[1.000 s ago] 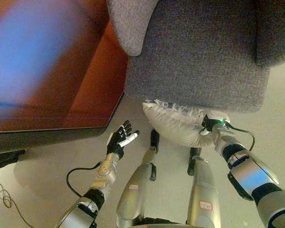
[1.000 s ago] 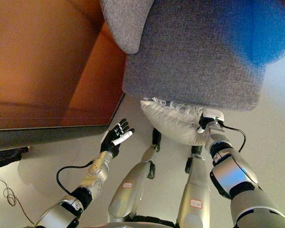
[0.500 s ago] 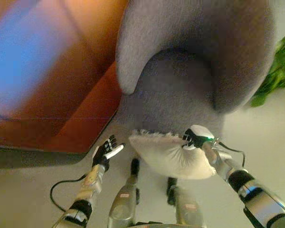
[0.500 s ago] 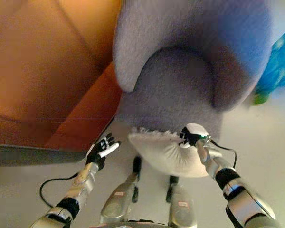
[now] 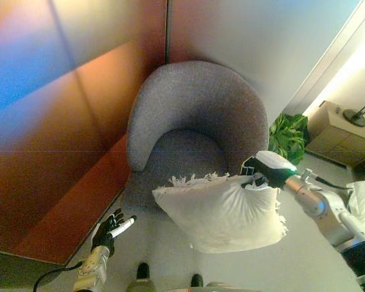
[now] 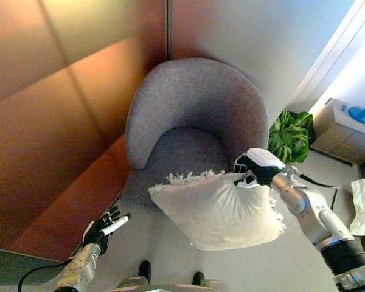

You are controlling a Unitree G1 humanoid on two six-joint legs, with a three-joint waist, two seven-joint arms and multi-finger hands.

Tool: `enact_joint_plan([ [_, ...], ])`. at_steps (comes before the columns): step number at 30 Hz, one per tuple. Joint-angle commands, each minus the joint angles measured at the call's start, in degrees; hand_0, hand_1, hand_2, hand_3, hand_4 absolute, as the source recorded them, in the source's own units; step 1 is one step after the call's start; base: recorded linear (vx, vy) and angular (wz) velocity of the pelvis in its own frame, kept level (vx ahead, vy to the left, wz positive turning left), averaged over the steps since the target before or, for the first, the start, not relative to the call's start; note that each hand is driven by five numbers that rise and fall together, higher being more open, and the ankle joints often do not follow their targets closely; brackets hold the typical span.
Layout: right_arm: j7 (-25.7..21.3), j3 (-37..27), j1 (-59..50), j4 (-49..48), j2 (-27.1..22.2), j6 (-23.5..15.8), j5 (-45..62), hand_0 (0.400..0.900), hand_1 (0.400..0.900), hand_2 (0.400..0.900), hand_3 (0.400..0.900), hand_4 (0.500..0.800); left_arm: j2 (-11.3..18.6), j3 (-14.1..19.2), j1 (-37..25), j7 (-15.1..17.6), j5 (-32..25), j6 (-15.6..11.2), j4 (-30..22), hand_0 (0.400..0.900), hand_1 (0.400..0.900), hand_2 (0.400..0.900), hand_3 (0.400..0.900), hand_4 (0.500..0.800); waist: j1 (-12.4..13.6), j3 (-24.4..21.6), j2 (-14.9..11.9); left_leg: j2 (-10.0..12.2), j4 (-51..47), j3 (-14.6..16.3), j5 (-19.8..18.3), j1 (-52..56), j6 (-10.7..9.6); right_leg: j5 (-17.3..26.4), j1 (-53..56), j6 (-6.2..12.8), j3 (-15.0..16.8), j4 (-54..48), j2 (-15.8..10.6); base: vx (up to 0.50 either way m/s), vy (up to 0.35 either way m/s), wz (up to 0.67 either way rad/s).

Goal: Pick up the pillow and put it on the sofa.

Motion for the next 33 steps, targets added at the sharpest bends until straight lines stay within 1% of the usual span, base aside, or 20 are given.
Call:
enact_joint_plan([
  [1,-3.6,-7.9,-12.8,-4.9,-4.9,-1.3,6.7,0.400,0.400,0.400,0.400,0.500,2.7,-0.8,-3.5,-0.8,2.4,-2.1,3.5,0.900,0.900,0.900,0.900,0.800,0.7,-6.0,-2.2,-1.3,0.3,-0.6,-7.5,2.5,0.6,-0.4,-1.7,2.36,-0.9,3.4,0.4,0.00,0.000,0.00],
  [4,-3.7,-6.9,-17.0,-4.0,-6.6,0.4,7.4,0.400,0.400,0.400,0.400,0.500,3.0,-0.6,-3.7,-0.5,2.5,-1.9,4.0,0.900,0.900,0.900,0.900,0.800,1.2,-6.2,-2.8,-1.3,0.4,-1.0,-7.7,2.7,0.4,-0.6,-1.1,2.27,-1.2,3.1,0.3,0.00,0.000,0.00],
  [8,-4.1,-3.5,-23.5,-0.1,-8.3,2.3,9.0,0.400,0.400,0.400,0.400,0.500,3.3,-1.1,-4.0,0.0,2.7,-1.7,4.3,0.900,0.900,0.900,0.900,0.800,2.3,-6.4,-3.5,-1.3,0.4,-1.5,-7.7,3.0,0.2,-0.7,-0.1,2.20,-2.1,2.5,0.2,0.03,0.000,0.07],
  [10,-3.9,-1.8,-25.7,1.7,-8.4,3.0,9.4,0.400,0.400,0.400,0.400,0.500,3.3,-1.3,-4.2,0.0,2.6,-1.7,4.6,0.900,0.900,0.900,0.900,0.800,2.5,-6.4,-3.7,-1.3,0.4,-1.6,-7.6,3.0,0.2,-0.8,0.1,2.19,-2.5,2.4,0.1,0.04,0.002,0.13],
  [11,-4.0,0.4,-28.3,4.8,-8.0,3.7,9.6,0.400,0.400,0.400,0.400,0.500,3.2,-2.0,-4.4,0.4,2.6,-1.4,4.2,0.900,0.900,0.900,0.900,0.800,3.2,-6.4,-3.9,-1.3,0.5,-1.7,-7.6,2.9,0.1,-0.8,0.3,2.14,-3.1,2.3,-0.1,0.05,-0.001,0.20],
  [14,-3.6,4.0,-31.9,10.9,-6.6,5.6,8.0,0.400,0.400,0.400,0.400,0.500,3.1,-2.8,-4.5,0.9,2.7,-0.6,3.2,0.900,0.900,0.900,0.900,0.800,4.3,-6.2,-4.1,-1.4,0.6,-2.2,-7.4,2.7,0.0,-0.9,0.7,2.09,-4.2,2.2,-0.3,0.06,-0.003,0.24],
  [15,-2.6,6.0,-33.7,14.9,-5.7,6.5,6.5,0.571,0.571,0.571,0.571,0.602,3.4,-3.5,-4.6,0.8,2.5,-0.2,3.0,0.900,0.900,0.900,0.900,0.800,5.0,-6.0,-4.2,-1.5,0.7,-2.5,-7.3,2.6,0.0,-0.9,0.8,2.06,-4.7,2.3,-0.4,0.07,-0.016,0.27],
  [16,-1.9,8.6,-35.8,19.7,-4.9,6.9,5.3,0.900,0.900,0.900,0.900,0.800,3.6,-4.1,-4.9,0.7,2.5,0.1,2.8,0.900,0.900,0.900,0.900,0.800,5.8,-5.9,-4.4,-1.5,0.7,-2.8,-7.3,2.6,-0.1,-0.9,1.0,2.02,-5.2,2.2,-0.4,0.07,-0.027,0.28],
  [17,-2.6,10.5,-37.5,23.3,-4.5,6.9,5.2,0.900,0.900,0.900,0.900,0.800,3.7,-4.5,-5.1,0.6,2.5,0.5,2.6,0.900,0.900,0.900,0.900,0.800,6.3,-5.8,-4.5,-1.6,0.6,-3.1,-7.2,2.6,-0.1,-0.8,1.2,2.00,-5.6,2.1,-0.4,0.07,-0.039,0.24],
  [18,-2.2,12.8,-39.6,26.9,-4.1,7.6,4.9,0.900,0.900,0.900,0.900,0.800,3.9,-5.2,-5.3,0.5,2.2,1.0,2.4,0.900,0.900,0.900,0.900,0.800,6.8,-5.7,-4.6,-1.6,0.6,-3.4,-7.1,2.5,-0.1,-0.8,1.4,1.97,-6.0,2.0,-0.5,0.08,-0.050,0.24],
  [19,-3.0,16.1,-43.0,32.9,-3.4,8.5,5.3,0.900,0.900,0.900,0.900,0.800,4.2,-6.7,-5.6,0.3,1.8,1.4,2.1,0.900,0.900,0.900,0.900,0.800,8.0,-5.5,-4.7,-1.7,0.6,-3.9,-7.0,2.4,-0.1,-0.8,1.6,1.94,-6.6,1.8,-0.5,0.08,-0.049,0.25],
  [20,-3.9,18.0,-45.5,37.2,-2.9,7.7,5.3,0.900,0.900,0.900,0.900,0.800,4.4,-7.4,-5.9,-0.1,1.6,1.6,2.2,0.900,0.900,0.900,0.900,0.800,8.5,-5.4,-4.7,-1.7,0.6,-4.2,-6.9,2.4,-0.1,-0.7,1.8,1.91,-7.0,1.7,-0.5,0.08,-0.048,0.31],
  [21,-4.4,20.0,-49.1,44.2,-1.8,6.8,4.8,0.900,0.900,0.900,0.900,0.800,4.8,-8.9,-6.4,-1.0,1.1,1.7,2.7,0.900,0.900,0.900,0.900,0.800,9.6,-5.2,-4.8,-1.8,0.7,-4.6,-6.8,2.2,-0.1,-0.7,2.0,1.88,-7.6,1.5,-0.5,0.06,-0.036,0.27],
  [23,-4.9,22.3,-53.4,54.3,-0.3,5.9,4.2,0.900,0.900,0.900,0.900,0.800,5.3,-10.6,-6.8,-2.7,0.8,1.4,3.4,0.900,0.900,0.900,0.900,0.800,11.1,-4.9,-4.7,-1.9,0.6,-5.3,-6.7,2.0,0.0,-0.8,2.3,1.85,-8.4,1.3,-0.4,0.06,-0.035,0.28],
  [25,-4.3,24.5,-57.0,61.1,0.4,6.7,4.2,0.900,0.900,0.900,0.900,0.800,5.7,-12.2,-6.9,-3.8,0.3,1.1,3.4,0.900,0.900,0.900,0.900,0.800,12.5,-4.6,-4.6,-2.1,0.5,-6.2,-6.6,1.8,0.0,-0.8,2.6,1.79,-9.0,0.9,-0.3,0.05,-0.030,0.27],
  [28,-5.0,25.5,-60.0,64.6,-0.1,6.9,5.5,0.900,0.900,0.900,0.900,0.800,6.4,-13.5,-6.8,-4.8,0.1,1.0,3.3,0.900,0.900,0.900,0.900,0.800,13.4,-4.4,-4.4,-2.3,0.3,-7.1,-6.2,1.4,0.0,-0.8,2.7,1.69,-9.5,0.6,-0.1,0.02,-0.023,0.19],
  [33,-5.5,25.9,-61.9,65.4,-0.7,5.8,7.4,0.900,0.900,0.900,0.900,0.800,6.6,-13.8,-6.2,-6.6,-0.3,0.6,2.8,0.900,0.900,0.900,0.900,0.800,13.4,-4.4,-3.7,-2.5,0.1,-7.6,-5.9,1.4,0.1,-1.1,2.8,1.55,-9.8,0.8,-0.1,0.00,0.006,0.05],
])
